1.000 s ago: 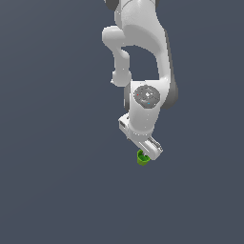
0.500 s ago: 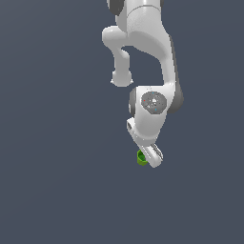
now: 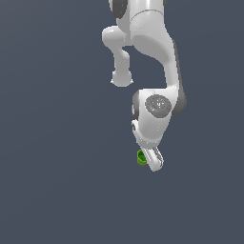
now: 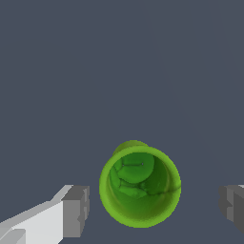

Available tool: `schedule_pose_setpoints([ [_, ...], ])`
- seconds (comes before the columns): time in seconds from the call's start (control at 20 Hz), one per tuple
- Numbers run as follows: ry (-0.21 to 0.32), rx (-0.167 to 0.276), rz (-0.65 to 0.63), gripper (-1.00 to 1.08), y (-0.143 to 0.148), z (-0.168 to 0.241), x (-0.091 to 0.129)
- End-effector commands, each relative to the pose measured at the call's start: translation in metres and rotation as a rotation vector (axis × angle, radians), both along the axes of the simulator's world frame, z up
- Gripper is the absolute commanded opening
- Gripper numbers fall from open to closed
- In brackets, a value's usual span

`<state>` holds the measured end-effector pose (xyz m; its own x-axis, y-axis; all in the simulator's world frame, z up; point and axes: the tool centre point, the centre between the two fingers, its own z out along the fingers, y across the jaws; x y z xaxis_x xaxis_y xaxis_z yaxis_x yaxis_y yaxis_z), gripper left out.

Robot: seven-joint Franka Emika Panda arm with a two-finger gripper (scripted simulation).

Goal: Pick up the object and move it to a goal position.

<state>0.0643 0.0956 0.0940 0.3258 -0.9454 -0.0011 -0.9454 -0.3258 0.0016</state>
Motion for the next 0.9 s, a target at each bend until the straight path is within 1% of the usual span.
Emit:
schedule_pose_setpoints([
  [0.0, -0.001, 0.0, -0.02, 1.0, 0.001, -0.001, 0.001],
  [0.4, -0.001, 0.0, -0.025, 1.0, 0.002, -0.005, 0.001],
  [0.85, -0.002, 0.0, -0.029, 1.0, 0.002, -0.046, 0.0],
])
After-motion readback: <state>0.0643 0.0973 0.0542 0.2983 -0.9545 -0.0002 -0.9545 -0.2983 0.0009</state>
